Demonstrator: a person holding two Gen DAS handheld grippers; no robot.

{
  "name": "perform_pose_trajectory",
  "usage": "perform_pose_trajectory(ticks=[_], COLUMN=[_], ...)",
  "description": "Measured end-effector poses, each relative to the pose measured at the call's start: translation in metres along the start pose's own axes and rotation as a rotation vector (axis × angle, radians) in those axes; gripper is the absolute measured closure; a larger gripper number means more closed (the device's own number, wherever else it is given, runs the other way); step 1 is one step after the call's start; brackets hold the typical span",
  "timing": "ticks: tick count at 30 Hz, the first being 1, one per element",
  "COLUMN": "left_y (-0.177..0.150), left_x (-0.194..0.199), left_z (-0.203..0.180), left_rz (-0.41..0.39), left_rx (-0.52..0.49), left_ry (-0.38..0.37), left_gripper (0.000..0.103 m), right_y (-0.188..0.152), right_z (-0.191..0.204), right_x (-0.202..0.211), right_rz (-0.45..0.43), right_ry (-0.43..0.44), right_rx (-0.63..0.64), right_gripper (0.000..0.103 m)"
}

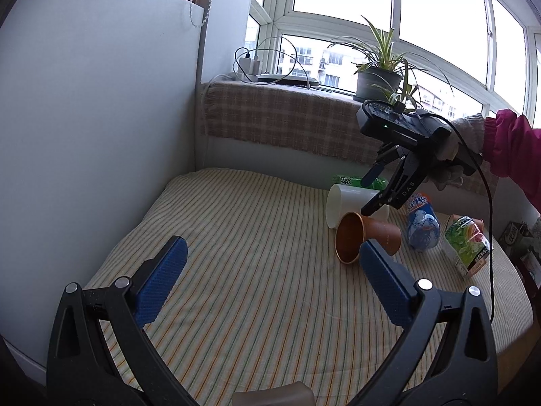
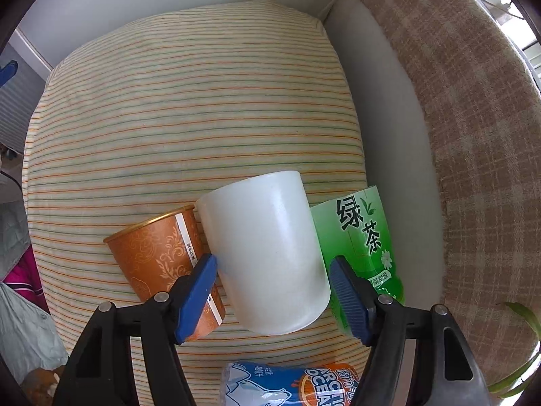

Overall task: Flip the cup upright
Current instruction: 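Close the right tool on the white cup body and lift it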

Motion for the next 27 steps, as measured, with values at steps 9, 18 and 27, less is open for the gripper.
perform_pose_trajectory(ticks=[9,18,27], left_y=[-0.003,-0.006,-0.004], left_x=[-0.006,-0.009,-0.001], left_z=[0.009,0.012,0.007], left_rz=[0.009,0.015,0.000], left_rx=[0.020,0.020,0.007], left_ry=[0.020,0.029,0.031], left_gripper=[0.000,0.000,0.000], right_y=[0.019,0.027,0.031], right_z=[0.003,0.005,0.013], right_x=[-0.028,-0.031,0.010], right_rz=[0.037,0.027,-0.044], right_ry=[0.008,0.014,-0.008], right_rx=[0.016,-0.003,-0.008], right_gripper=[0.027,0.028,0.029])
Point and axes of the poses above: each gripper's, at about its wrist camera, not at the fingertips, and x roughly against the way its jaws point, z to its left, y to its top, the point moved 8 cm from there along -x, roughly the way its jaws point, and after that the axes turned 15 degrees about -x, right-handed, at the moved point
